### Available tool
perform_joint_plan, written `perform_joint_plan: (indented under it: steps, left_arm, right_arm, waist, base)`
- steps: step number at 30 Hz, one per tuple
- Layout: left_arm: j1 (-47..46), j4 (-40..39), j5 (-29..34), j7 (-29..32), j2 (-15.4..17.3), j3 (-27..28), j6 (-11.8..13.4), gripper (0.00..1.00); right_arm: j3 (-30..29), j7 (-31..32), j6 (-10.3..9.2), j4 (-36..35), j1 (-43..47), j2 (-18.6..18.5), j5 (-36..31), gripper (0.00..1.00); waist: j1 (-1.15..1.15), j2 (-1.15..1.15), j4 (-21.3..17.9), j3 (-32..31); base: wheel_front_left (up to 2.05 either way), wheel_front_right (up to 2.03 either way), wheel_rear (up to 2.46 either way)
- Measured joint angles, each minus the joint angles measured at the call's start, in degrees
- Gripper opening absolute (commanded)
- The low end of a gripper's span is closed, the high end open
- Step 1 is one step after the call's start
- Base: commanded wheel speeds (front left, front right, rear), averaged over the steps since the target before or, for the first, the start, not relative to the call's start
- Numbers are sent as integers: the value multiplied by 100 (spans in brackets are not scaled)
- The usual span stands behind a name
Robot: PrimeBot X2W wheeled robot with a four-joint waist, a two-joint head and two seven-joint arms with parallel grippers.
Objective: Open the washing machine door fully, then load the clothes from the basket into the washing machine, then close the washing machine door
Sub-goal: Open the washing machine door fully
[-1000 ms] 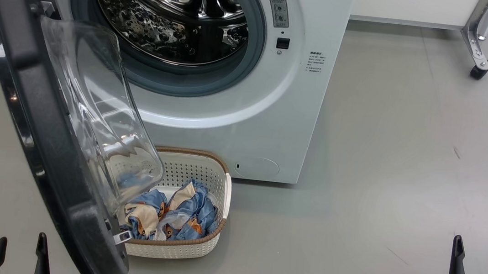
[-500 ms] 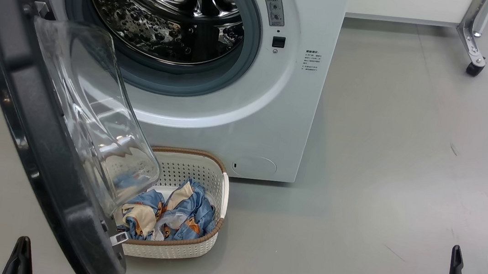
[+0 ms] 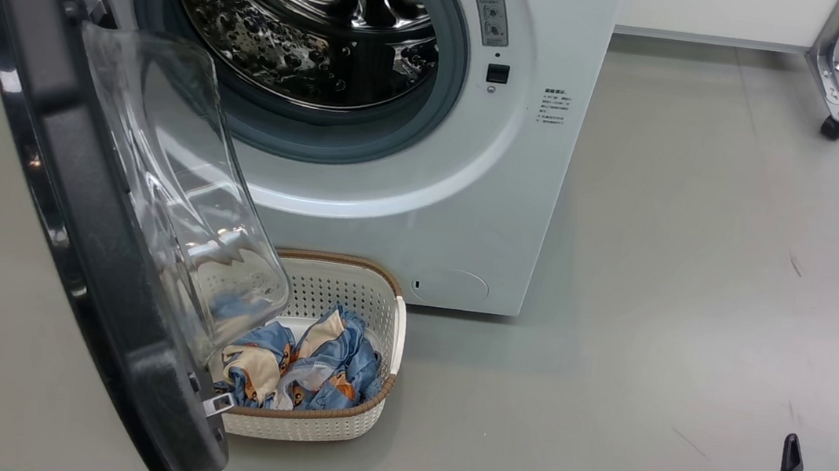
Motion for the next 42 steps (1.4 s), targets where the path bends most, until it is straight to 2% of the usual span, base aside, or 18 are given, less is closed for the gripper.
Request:
perform_joint_plan:
  steps: [6, 13, 15, 18, 22, 31, 36, 42]
  left_arm:
    - [-409, -913, 22, 0, -14, 145, 258, 0]
    - [-775, -2298, 444, -26, -16, 140, 275, 0]
    - [-825, -2625, 444, -31, -11, -119, 225, 0]
    - [-839, -2941, 324, -33, -13, -827, -152, 0]
    - [-775, -3062, 191, 37, -7, -1578, -389, 0]
    - [-275, -2833, -363, 888, 23, -2872, -588, 0]
    - [72, -2269, -514, 1419, 43, -3081, -505, 0]
    - [115, -2040, -347, 1644, 44, -2981, -303, 0]
  right_arm:
    - [-162, 0, 57, 1, 22, 90, -46, 100]
    - [-198, 0, 119, 11, 98, 244, -110, 100]
    - [-223, 0, 140, 18, 110, 250, -113, 100]
    - [-221, 0, 144, 26, 110, 267, -198, 100]
    - [-179, 0, 192, 64, 110, 334, -225, 100]
    - [-177, 0, 237, 92, 110, 398, -298, 100]
    - [-147, 0, 243, 98, 104, 423, -336, 100]
    - [-154, 0, 244, 97, 98, 436, -350, 100]
  waist:
    - [0, 0, 155, -17]
    - [0, 0, 343, -77]
    - [0, 0, 387, -99]
    - [0, 0, 443, -131]
    - [0, 0, 464, -167]
    - [0, 0, 445, -157]
    - [0, 0, 400, -118]
    - [0, 0, 322, -40]
  base:
    - [0, 0, 0]
    - [0, 0, 0]
    - [0, 0, 0]
    - [0, 0, 0]
    - [0, 0, 0]
    - [0, 0, 0]
    - [0, 0, 0]
    - [0, 0, 0]
